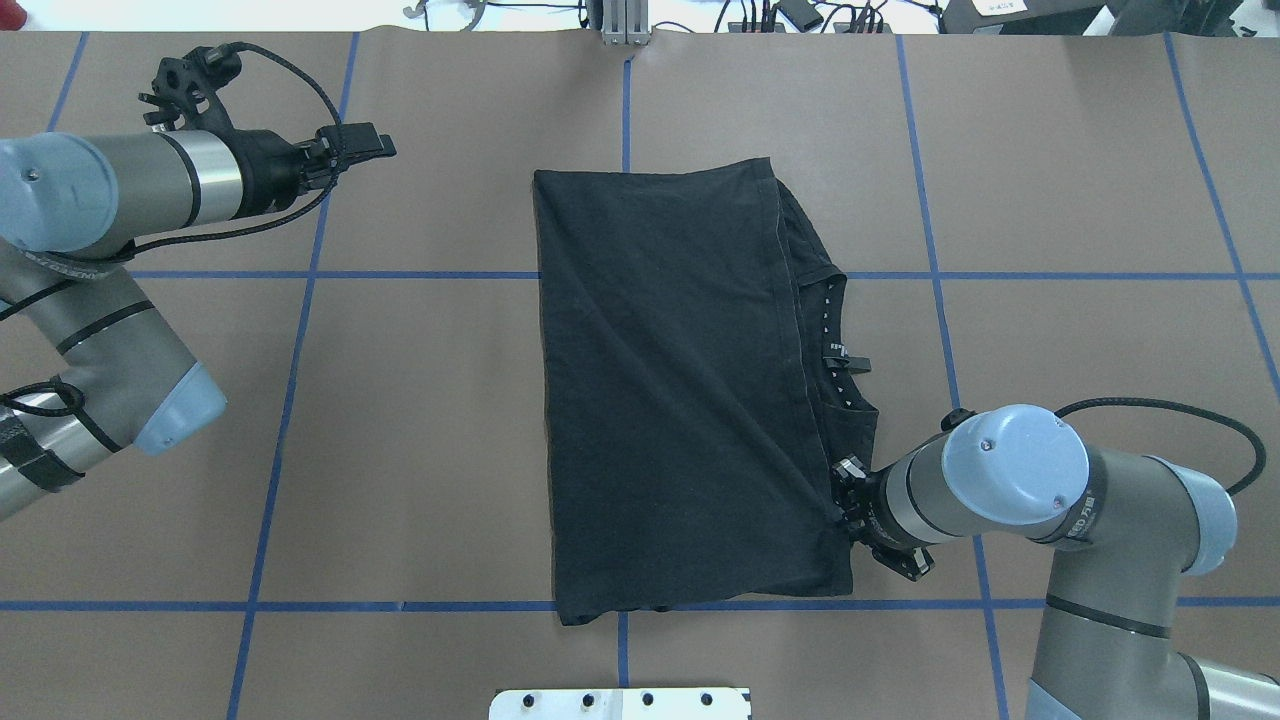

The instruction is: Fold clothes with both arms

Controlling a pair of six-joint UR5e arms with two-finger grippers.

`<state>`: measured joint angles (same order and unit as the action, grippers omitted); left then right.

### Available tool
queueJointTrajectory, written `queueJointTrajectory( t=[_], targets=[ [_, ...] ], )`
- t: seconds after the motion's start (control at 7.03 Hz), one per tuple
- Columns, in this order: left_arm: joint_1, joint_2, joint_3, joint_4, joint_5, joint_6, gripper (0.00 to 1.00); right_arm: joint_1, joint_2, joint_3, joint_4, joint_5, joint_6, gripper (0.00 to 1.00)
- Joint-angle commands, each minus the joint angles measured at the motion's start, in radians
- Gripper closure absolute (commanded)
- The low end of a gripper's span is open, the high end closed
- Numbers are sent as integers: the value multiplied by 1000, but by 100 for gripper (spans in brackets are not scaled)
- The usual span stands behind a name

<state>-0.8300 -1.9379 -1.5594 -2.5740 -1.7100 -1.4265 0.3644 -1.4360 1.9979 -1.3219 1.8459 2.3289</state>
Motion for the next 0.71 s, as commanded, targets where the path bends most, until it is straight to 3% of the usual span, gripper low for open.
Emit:
queueJointTrajectory(
  t=[0.0,0.57],
  targets=[
    [0,0,-2,0,1,0,0,-9,3,-13,0,-8,1,35],
    [2,10,-2,0,7,0,0,-22,6,-47,7,-17,0,39]
  ],
)
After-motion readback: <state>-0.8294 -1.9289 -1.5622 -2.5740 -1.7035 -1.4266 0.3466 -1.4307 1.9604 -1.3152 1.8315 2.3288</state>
